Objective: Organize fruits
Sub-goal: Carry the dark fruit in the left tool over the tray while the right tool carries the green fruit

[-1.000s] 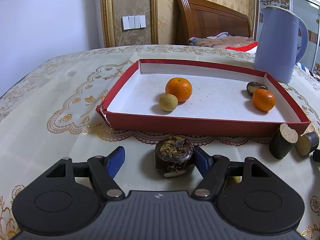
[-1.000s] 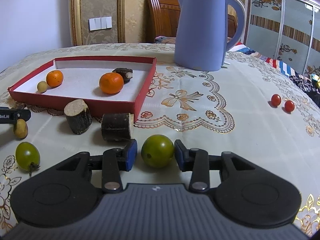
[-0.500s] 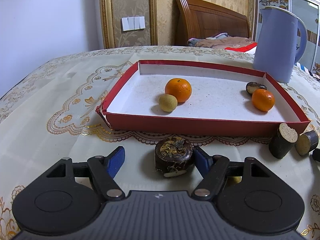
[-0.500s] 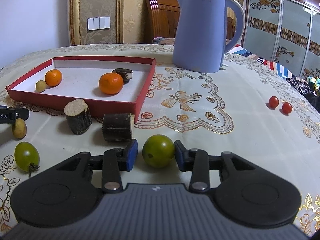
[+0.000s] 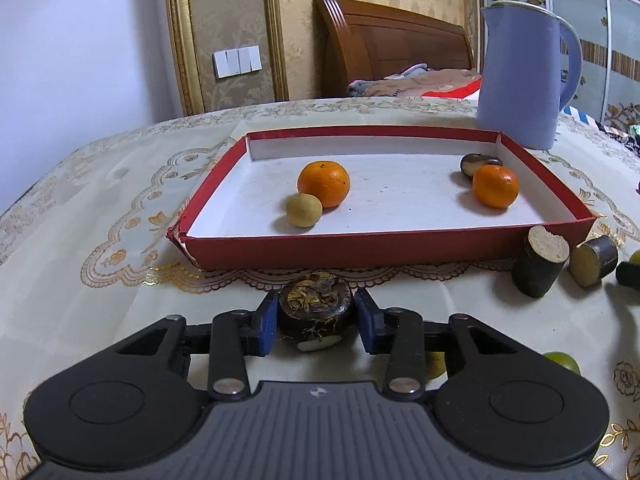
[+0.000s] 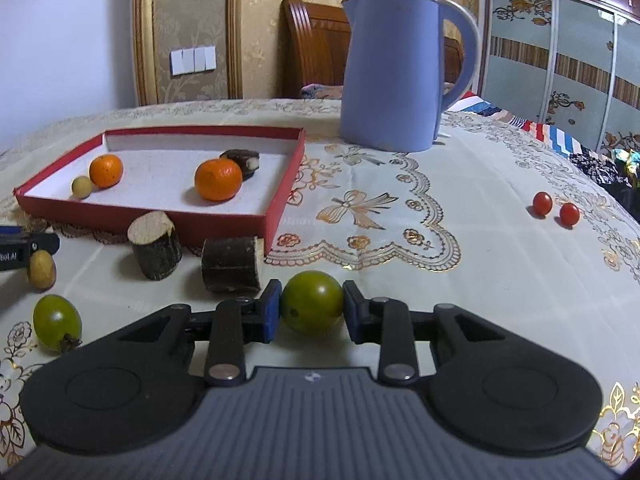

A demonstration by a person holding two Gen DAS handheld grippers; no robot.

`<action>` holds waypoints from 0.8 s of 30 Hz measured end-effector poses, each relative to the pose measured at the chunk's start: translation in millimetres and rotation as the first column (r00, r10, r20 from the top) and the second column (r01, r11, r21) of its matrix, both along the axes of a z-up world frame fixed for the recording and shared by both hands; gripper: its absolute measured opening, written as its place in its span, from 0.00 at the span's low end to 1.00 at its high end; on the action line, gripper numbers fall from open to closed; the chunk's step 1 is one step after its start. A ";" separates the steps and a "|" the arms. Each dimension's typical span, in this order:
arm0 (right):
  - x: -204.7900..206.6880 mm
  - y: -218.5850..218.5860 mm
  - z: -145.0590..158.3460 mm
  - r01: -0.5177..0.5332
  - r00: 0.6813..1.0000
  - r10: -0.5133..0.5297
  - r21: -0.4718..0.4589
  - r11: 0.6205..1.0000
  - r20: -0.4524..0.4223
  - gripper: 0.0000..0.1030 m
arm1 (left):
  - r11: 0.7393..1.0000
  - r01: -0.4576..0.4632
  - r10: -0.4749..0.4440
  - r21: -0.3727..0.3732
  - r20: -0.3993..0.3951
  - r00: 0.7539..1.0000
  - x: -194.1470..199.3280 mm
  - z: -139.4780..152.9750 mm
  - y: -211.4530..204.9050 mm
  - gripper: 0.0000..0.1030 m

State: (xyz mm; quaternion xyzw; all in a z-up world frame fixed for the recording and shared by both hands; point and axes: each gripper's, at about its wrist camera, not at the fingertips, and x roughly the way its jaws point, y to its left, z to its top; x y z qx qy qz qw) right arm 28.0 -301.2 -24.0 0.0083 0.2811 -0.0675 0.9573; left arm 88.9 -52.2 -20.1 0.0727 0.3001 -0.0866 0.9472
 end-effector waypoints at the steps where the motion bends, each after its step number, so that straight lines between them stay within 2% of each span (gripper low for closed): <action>1: -2.0 -0.7 0.9 0.002 1.000 -0.002 0.003 1.000 0.012 0.29 | 1.000 0.002 -0.002 -0.005 -0.002 1.000 -0.5 0.5 1.4 0.37; 4: -10.9 -0.9 3.9 0.012 0.999 -0.012 0.001 1.000 0.049 0.29 | 0.999 0.016 -0.017 -0.046 -0.010 1.000 -3.8 2.6 8.7 0.37; 8: -17.6 -0.1 13.1 0.012 0.995 -0.013 0.010 1.000 0.095 0.29 | 0.996 0.020 -0.018 -0.089 0.026 1.000 -12.1 10.3 16.9 0.37; 13: -13.1 7.8 32.0 -0.010 0.989 0.012 -0.010 1.000 0.149 0.29 | 0.996 0.025 -0.019 -0.085 0.076 0.997 -16.1 20.6 16.8 0.38; 24: 35.0 33.3 45.1 -0.082 0.988 0.082 -0.003 0.997 0.129 0.29 | 0.993 -0.005 0.011 -0.119 0.045 0.999 24.1 32.0 15.8 0.38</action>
